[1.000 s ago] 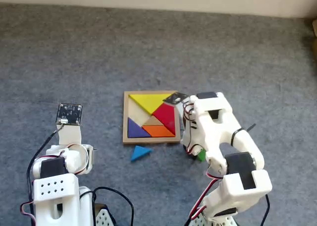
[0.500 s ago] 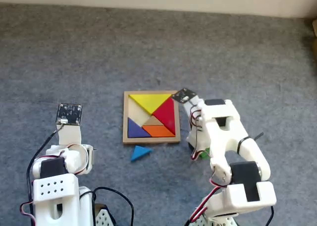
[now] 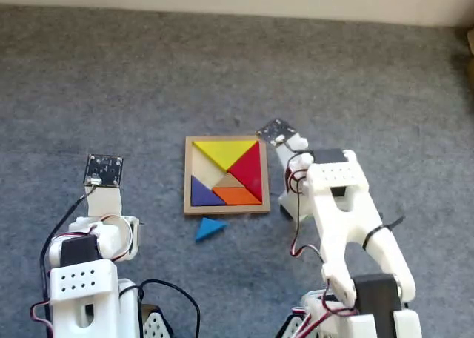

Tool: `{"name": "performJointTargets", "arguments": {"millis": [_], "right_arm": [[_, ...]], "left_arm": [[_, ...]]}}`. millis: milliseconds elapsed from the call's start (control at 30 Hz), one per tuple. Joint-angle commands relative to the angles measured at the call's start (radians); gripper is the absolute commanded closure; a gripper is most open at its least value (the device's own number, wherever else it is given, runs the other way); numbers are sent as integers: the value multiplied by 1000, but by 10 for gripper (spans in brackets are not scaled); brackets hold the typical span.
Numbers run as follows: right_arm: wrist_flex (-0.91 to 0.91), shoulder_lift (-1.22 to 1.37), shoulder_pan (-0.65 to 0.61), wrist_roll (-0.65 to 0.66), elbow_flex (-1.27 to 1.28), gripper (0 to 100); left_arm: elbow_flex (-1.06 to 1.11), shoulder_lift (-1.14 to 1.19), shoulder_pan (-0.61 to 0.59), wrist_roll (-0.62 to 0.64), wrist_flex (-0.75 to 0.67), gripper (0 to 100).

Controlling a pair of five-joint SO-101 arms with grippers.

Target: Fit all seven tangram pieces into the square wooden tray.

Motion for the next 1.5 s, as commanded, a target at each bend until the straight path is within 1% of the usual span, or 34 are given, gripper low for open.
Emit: {"name": "performJointTargets", "arguments": {"millis": [0, 167, 433, 700, 933, 1100, 1267, 1400, 1467], "right_arm": [[10, -97, -44, -2, -8, 961], [7, -128, -130, -144, -51, 961], [1, -122, -263, -273, -200, 961], [-7, -120, -384, -282, -332, 961], [-229, -102, -423, -282, -325, 961], [-249, 53, -438, -282, -320, 961], [-328, 226, -456, -282, -355, 961], [-352, 311, -470, -279, -384, 961], [-352, 335, -473, -278, -400, 961]], "left_arm": [[-2, -10, -15, -11, -15, 779], [-2, -10, -15, -11, -15, 779], [-2, -10, -15, -11, -15, 779], [-2, -10, -13, -11, -15, 779], [-2, -10, -13, -11, -15, 779], [-2, -10, -13, -11, -15, 779], [-2, -10, -13, -12, -15, 779], [-2, -10, -12, -12, -15, 779], [-2, -10, -12, -44, -15, 779]]}}
